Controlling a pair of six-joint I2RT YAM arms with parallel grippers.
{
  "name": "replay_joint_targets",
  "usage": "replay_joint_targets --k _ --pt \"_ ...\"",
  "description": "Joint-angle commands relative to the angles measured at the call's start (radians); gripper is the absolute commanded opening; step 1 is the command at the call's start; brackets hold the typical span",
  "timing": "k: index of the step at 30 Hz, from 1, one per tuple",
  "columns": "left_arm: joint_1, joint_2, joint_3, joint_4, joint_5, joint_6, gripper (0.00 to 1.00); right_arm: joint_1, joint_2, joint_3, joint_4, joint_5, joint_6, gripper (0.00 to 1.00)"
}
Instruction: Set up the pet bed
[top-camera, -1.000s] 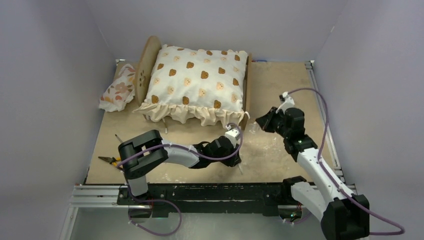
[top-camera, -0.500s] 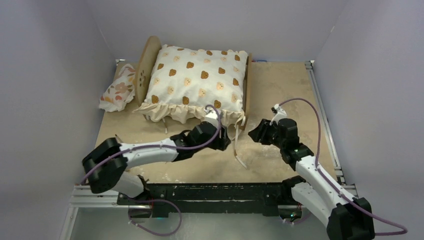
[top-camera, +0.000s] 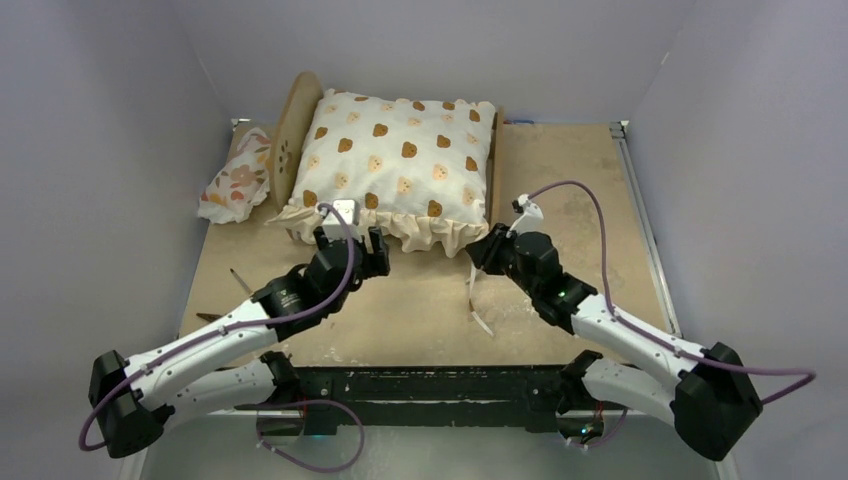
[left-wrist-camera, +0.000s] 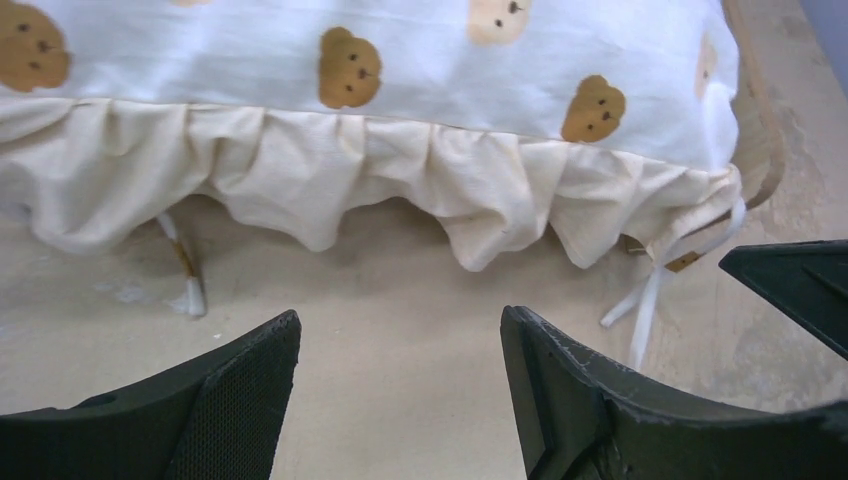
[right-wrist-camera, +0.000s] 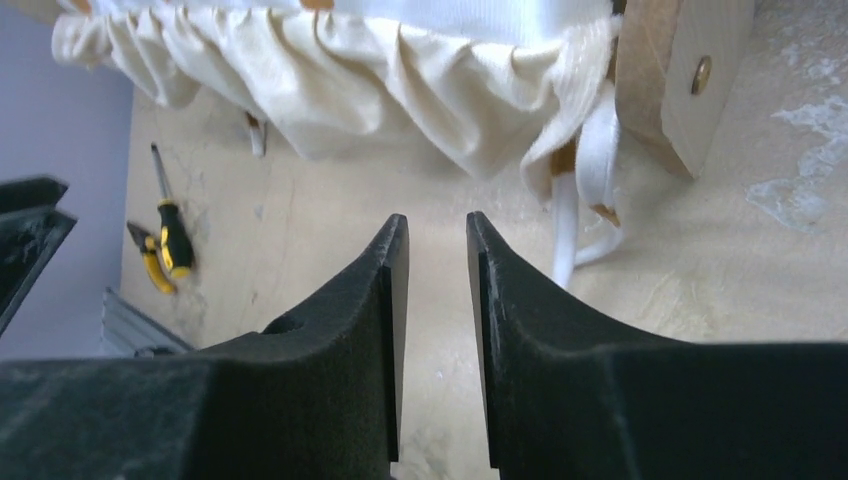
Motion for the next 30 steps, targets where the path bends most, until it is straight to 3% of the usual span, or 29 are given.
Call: replay_joint_targets --k 1,24,28,30 --pt "0.003 -0.056 -0.069 -0.032 -0.154 -0.003 0.73 0.032 0.065 0.059 0.080 0.186 0.088 0.28" --pt "0.003 -0.091 -0.104 -0.026 -0.167 -0.014 0.73 0.041 0.271 0.116 0.090 0.284 0.165 0.25" --pt "0.002 -0.093 -0.099 -0.033 -0.165 -0.018 0.72 0.041 0.280 0.124 0.077 0.286 0.165 0.17" --pt "0.003 -0.093 -0.099 -0.035 -0.167 -0.018 0.72 0.040 0.278 0.126 0.063 0.284 0.163 0.08"
